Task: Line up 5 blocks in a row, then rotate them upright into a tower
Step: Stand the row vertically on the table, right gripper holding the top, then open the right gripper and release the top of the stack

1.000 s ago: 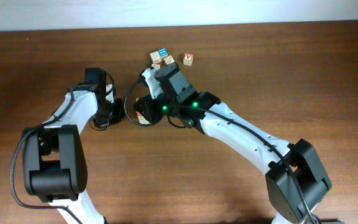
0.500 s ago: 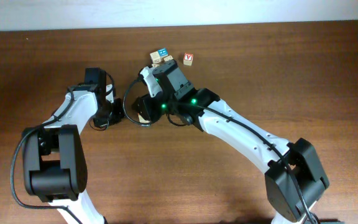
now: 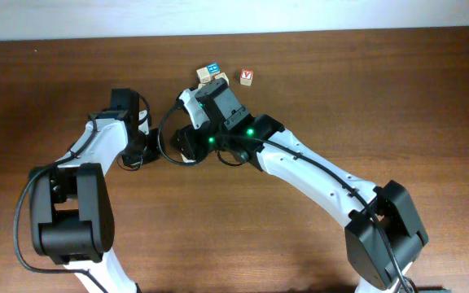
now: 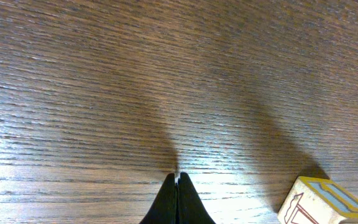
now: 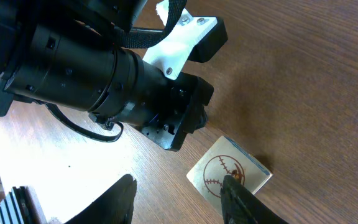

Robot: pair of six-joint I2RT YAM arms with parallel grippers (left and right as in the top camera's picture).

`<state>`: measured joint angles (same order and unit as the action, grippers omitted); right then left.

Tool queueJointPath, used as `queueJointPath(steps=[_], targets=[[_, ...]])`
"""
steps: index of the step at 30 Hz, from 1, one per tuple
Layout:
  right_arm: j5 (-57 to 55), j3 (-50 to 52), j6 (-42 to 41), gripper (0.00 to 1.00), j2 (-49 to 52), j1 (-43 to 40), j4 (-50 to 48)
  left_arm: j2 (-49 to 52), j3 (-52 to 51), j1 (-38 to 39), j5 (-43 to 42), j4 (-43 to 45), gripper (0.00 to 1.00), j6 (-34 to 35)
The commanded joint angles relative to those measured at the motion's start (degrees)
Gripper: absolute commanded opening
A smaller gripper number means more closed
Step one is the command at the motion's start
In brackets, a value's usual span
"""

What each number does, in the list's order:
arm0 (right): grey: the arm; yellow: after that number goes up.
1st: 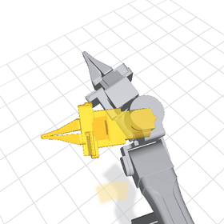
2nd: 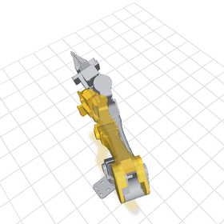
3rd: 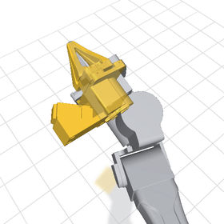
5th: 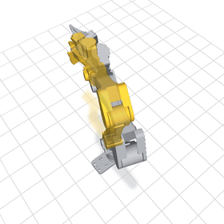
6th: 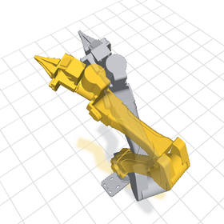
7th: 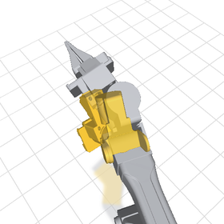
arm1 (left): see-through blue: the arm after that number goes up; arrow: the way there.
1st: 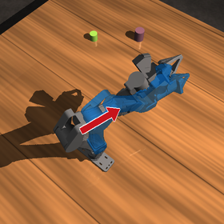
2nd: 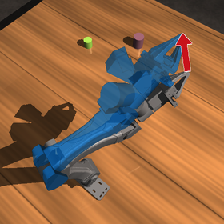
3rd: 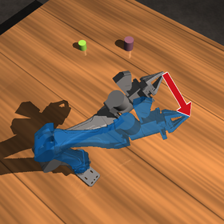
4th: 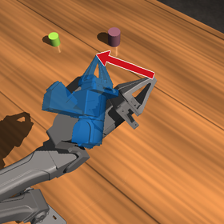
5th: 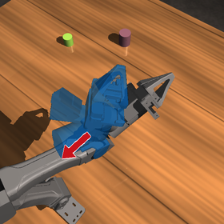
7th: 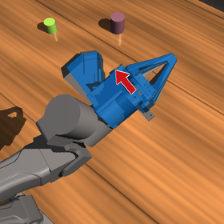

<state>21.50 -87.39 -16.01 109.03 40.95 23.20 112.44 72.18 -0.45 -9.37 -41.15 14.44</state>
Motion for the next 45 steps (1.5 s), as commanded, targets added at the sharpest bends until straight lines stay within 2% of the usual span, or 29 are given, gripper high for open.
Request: queueJointPath(steps=[1, 16, 29, 30, 32, 34, 35, 37, 39, 41, 42, 44, 45], targets=[[-0.4, -0.9, 0.6, 0.46, 0.7, 0.8, 0.6, 0.3, 0.9, -0.2, 0.4, 0.0, 0.0, 0.5], [-0.1, -1.2, 0.8, 0.46, -2.5, 0.8, 0.6, 0.3, 0.9, -0.2, 0.4, 0.0, 0.0, 0.5], [1.2, -6.3, 1.1, 0.46, -3.7, 0.6, 3.8, 0.3, 0.9, -0.2, 0.5, 0.2, 0.02, 0.5], [1.2, -7.6, 2.2, 0.46, -4.5, 0.2, 5.2, 0.3, 0.9, -0.3, 0.6, 0.1, 0.04, -1.7], [-1.2, -10.3, 2.8, 0.47, -8.3, -2.3, 9.9, -0.3, 1.9, -1.8, 2.1, -1.0, 0.21, -4.0], [-1.2, -10.4, 2.8, 0.47, -12.4, -5.6, 12.0, -1.4, 4.6, -4.6, 2.1, -2.8, 0.28, -6.7], [-1.2, -10.4, 2.8, 0.52, -14.7, -7.8, 13.4, -2.2, 6.3, -6.1, 2.1, -3.8, 0.29, -8.9], [-1.6, -10.4, 2.7, 0.58, -18.7, -12.5, 16.4, -4.1, 9.6, -8.8, 2.1, -4.8, 0.38, -19.0], [-4.5, -10.4, 2.8, 0.66, -22.7, -18.2, 20.5, -6.1, 12.2, -11.2, 2.2, -4.8, 0.5, -26.3], [-10.4, -10.4, 2.8, 0.72, -26.5, -23.8, 25.7, -7.9, 14.8, -14.1, 2.2, -4.9, 0.54, -28.1], [-13.1, -10.4, 2.8, 0.74, -28.2, -26.3, 28.3, -8.8, 16.0, -15.5, 2.2, -4.9, 0.62, -28.0], [-16.5, -10.4, 3.8, 0.76, -31.8, -31.6, 33.2, -11.3, 18.4, -18.7, 2.2, -4.8, 0.99, -28.0], [-19.0, -10.4, 3.8, 0.78, -34.1, -34.7, 35.9, -13.4, 18.9, -20.5, 2.2, -4.8, 0.99, -28.0]])
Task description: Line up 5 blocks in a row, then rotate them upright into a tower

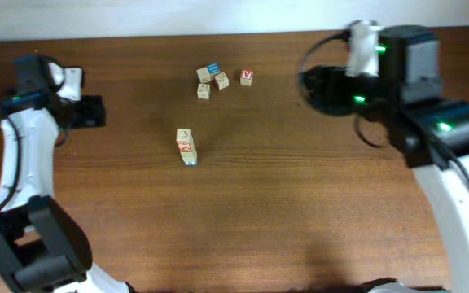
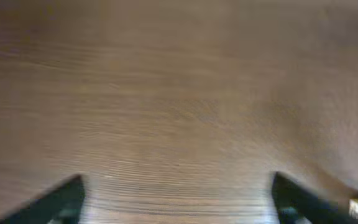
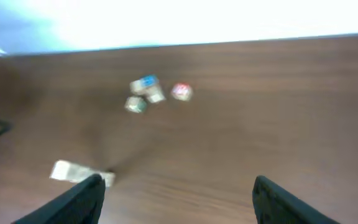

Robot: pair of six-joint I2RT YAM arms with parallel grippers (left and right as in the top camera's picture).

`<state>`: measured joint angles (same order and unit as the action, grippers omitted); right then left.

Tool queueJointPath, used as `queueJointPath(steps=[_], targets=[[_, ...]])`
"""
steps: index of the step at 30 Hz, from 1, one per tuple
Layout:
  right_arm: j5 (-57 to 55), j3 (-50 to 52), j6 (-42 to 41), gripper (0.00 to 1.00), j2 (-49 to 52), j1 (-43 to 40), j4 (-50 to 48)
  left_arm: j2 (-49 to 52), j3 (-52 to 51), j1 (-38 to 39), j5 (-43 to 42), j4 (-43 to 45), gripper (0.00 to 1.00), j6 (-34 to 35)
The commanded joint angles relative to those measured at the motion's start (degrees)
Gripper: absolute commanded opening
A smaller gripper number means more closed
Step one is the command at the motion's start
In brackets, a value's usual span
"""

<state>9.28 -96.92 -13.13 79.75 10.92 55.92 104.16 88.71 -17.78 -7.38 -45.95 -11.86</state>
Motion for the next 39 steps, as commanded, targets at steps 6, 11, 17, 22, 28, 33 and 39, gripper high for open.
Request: queueJointPath(steps=[6, 11, 17, 22, 28, 33, 39], targets=[[-26.1, -0.9, 0.9, 0.99, -17.3, -17.2, 11.7, -13.7, 2.4, -12.8, 11.6, -0.9, 0.99, -1.7], [-32.7, -0.9, 0.9, 0.99, -23.8, -19.6, 16.8, -14.1, 2.4, -15.9, 11.5, -1.3, 0.99, -1.7], [-32.4, -0.8, 0.9, 0.99, -22.4, -19.6, 19.1, -14.1, 2.4, -15.9, 11.5, -1.3, 0.99, -1.7], [-32.4, -0.8, 0.9, 0.99, -20.1, -19.6, 19.1, -14.1, 2.4, -15.9, 11.5, -1.3, 0.99, -1.7], [-33.3, -0.8, 0.9, 0.99, -14.0, -19.6, 20.7, -14.1, 2.4, -15.9, 11.5, -1.3, 0.99, -1.7], [-33.3, -0.7, 0.9, 0.99, -6.4, -19.6, 21.5, -14.1, 2.4, -15.9, 11.5, -1.3, 0.99, -1.7], [-27.8, 19.4, 7.0, 0.99, -19.3, -19.6, -6.2, -14.1, 2.4, -15.9, 11.5, -1.3, 0.99, -1.7]])
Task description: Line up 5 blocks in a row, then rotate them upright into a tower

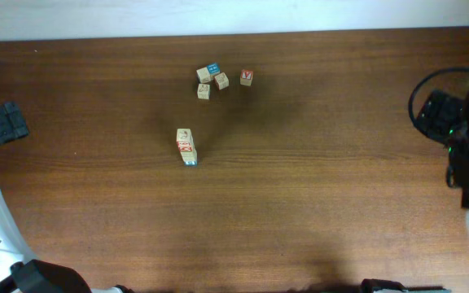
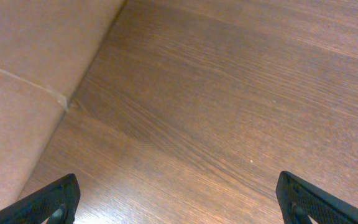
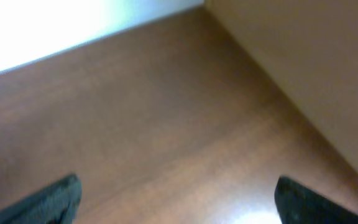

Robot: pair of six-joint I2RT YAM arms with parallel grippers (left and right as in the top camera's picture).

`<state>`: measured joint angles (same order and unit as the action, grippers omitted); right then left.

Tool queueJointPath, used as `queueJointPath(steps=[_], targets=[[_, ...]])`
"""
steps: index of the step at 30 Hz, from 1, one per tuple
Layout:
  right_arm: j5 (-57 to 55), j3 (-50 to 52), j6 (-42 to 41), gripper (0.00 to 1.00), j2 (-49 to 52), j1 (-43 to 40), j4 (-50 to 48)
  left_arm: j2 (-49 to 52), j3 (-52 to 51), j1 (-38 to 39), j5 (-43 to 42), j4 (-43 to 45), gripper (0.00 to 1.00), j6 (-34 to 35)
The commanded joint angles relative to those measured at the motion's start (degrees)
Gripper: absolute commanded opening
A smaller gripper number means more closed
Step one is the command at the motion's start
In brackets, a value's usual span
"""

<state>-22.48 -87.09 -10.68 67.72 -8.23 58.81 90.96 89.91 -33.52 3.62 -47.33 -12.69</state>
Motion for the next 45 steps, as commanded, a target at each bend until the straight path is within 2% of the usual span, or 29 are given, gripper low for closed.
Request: queueJointPath(steps=[1, 2, 3, 8, 11, 13, 19, 39, 43, 45], targets=[[8.3, 19.5, 8.0, 0.99, -13.1, -0.4, -20.8, -0.9, 1.2, -0.2, 0.5, 0.0, 0.99, -0.9], [10.9, 26.7, 8.8, 0.99, -17.4, -0.4, -27.5, -0.9, 1.2, -0.2, 0.5, 0.0, 0.99, -0.9], [14.7, 38.3, 8.8, 0.99, -25.2, -0.2, -35.7, -0.9, 1.2, -0.2, 0.5, 0.0, 0.99, -0.9], [17.7, 67.0, 8.7, 0.99, -46.8, 4.7, -53.6, -0.9, 1.2, -0.2, 0.5, 0.0, 0.99, -0.9], [17.8, 76.0, 8.7, 0.99, -53.5, 6.6, -58.7, -0.9, 1.2, -0.2, 0.5, 0.0, 0.99, -0.9], [17.8, 80.6, 8.7, 0.99, -59.2, 8.3, -58.9, -0.9, 1.2, -0.2, 0.5, 0.0, 0.99, -0.9], [18.2, 86.8, 8.7, 0.99, -67.6, 10.3, -56.3, -0.9, 1.2, -0.2, 0.5, 0.0, 0.99, -0.9], [18.2, 86.8, 8.7, 0.99, -67.5, 10.2, -54.5, -2.0, 1.2, 0.0, 0.5, 0.0, 0.99, -0.9], [18.2, 86.8, 8.7, 0.99, -67.5, 10.2, -54.5, -8.0, 1.1, 9.4, 0.5, 0.0, 0.99, -0.9], [18.2, 86.8, 8.7, 0.99, -67.5, 10.2, -54.5, -11.5, 1.1, 17.5, 0.5, 0.0, 0.99, -0.9]])
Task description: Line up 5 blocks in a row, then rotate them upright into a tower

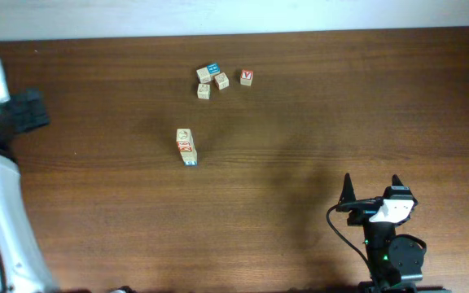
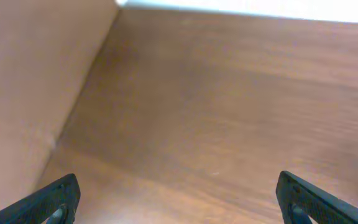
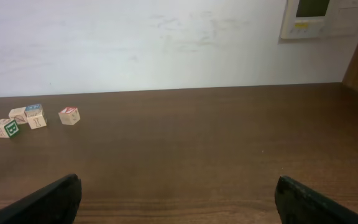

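Observation:
Several small wooden picture blocks lie on the brown table. A short row of blocks (image 1: 186, 147) lies left of the middle. A cluster of blocks (image 1: 211, 80) sits at the back, with a red-faced block (image 1: 247, 76) beside it. The right wrist view shows that cluster (image 3: 21, 120) and the red-faced block (image 3: 69, 115) far off at the left. My left gripper (image 1: 32, 111) hangs open at the far left edge over bare wood (image 2: 179, 205). My right gripper (image 1: 371, 185) is open at the front right, empty (image 3: 179, 202), pointing towards the back wall.
The table's left edge (image 2: 82, 106) runs under the left gripper. A white wall (image 3: 166, 43) with a small panel (image 3: 312, 15) stands behind the table. The right arm's base (image 1: 391, 256) sits at the front edge.
My right arm has gone from the right edge of the table to the front right, low and facing the wall. The left gripper shifted slightly at the left edge. Both stay open; blocks unmoved.
Both grippers were together at the table's middle, the left shut, the right open beside a baseball-picture block. Then both arms stood apart at the back corners, open, with a short row of blocks showing at the middle. Then they were at the side edges; now the right is at the front.

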Robot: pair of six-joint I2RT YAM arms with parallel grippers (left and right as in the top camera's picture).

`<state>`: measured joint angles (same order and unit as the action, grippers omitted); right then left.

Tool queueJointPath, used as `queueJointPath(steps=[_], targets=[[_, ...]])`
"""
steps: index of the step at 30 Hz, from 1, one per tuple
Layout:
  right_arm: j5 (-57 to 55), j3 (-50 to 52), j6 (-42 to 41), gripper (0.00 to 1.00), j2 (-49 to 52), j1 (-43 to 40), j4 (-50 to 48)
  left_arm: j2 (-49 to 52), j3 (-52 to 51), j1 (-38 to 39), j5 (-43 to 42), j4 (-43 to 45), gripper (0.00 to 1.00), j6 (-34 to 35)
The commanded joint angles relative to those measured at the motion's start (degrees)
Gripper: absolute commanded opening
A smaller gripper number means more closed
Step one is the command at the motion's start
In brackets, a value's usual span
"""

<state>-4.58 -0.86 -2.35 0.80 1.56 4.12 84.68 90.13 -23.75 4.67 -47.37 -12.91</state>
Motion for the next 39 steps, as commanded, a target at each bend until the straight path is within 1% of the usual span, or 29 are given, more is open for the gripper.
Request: queueJointPath(steps=[1, 3, 4, 6, 10, 11, 12, 16, 17, 19, 21, 23, 26, 28, 29, 31, 39], targets=[[0.3, 0.5, 0.4, 0.99, -0.6, 0.4, 0.2, -6.9, 0.8, 11.0, -0.5, 0.0, 0.99, -0.7], [0.3, 0.5, 0.4, 0.99, -0.6, 0.4, 0.2, -10.8, -1.9, 16.8, -0.5, 0.1, 0.99, -0.7], [0.3, 0.5, 0.4, 0.99, -0.6, 0.4, 0.2, -13.6, -5.4, 18.5, -0.1, 0.8, 0.99, -0.8], [0.3, 0.5, 0.4, 0.99, -0.6, 0.4, 0.2, -19.4, -14.2, 18.8, -1.5, 3.2, 0.99, -0.7], [0.3, 0.5, 0.4, 0.99, -0.6, 0.4, 0.2, -33.3, -37.2, 18.8, -6.4, 25.0, 0.99, -0.7], [0.3, 0.5, 0.4, 0.99, -0.6, 0.4, 0.2, -37.8, -44.3, 18.8, -7.5, 32.3, 0.99, -0.7], [0.3, 0.5, 0.4, 0.99, -0.6, 0.4, 0.2, -40.5, -48.5, 18.8, -8.0, 36.9, 0.99, -0.7], [0.3, 0.5, 0.4, 0.99, -0.6, 0.4, 0.2, -50.2, -61.8, 19.3, -7.9, 49.2, 0.99, -0.7], [0.3, 0.5, 0.4, 0.99, -0.6, 0.4, 0.2, -54.0, -66.2, 19.6, -7.9, 52.8, 0.99, -0.8], [0.3, 0.5, 0.4, 0.99, -0.6, 0.4, 0.2, -60.1, -72.8, 19.7, -7.8, 56.6, 0.99, -0.9], [0.3, 0.5, 0.4, 0.98, -0.6, 0.4, 0.2, -66.3, -78.5, 19.7, -6.8, 57.3, 0.99, -1.1], [0.3, 0.5, 0.4, 0.99, -0.6, 0.4, 0.2, -74.9, -85.1, 19.7, -6.8, 57.2, 0.99, -5.0], [0.3, 0.5, 0.4, 0.99, -0.6, 0.4, 0.2, -80.4, -89.5, 19.7, -6.8, 56.4, 0.99, -6.3], [0.3, 0.5, 0.4, 0.99, -0.6, 0.4, 0.2, -83.9, -89.7, 19.7, -6.8, 49.2, 0.99, -7.6], [0.3, 0.5, 0.4, 0.99, -0.6, 0.4, 0.2, -84.4, -89.7, 19.7, -6.8, 47.0, 0.99, -8.7], [0.3, 0.5, 0.4, 0.99, -0.6, 0.4, 0.2, -84.4, -89.7, 19.7, -6.8, 42.9, 0.99, -8.7], [0.3, 0.5, 0.4, 0.99, -0.6, 0.4, 0.2, -84.4, -89.6, 19.5, -6.8, 42.8, 0.99, -8.6]])
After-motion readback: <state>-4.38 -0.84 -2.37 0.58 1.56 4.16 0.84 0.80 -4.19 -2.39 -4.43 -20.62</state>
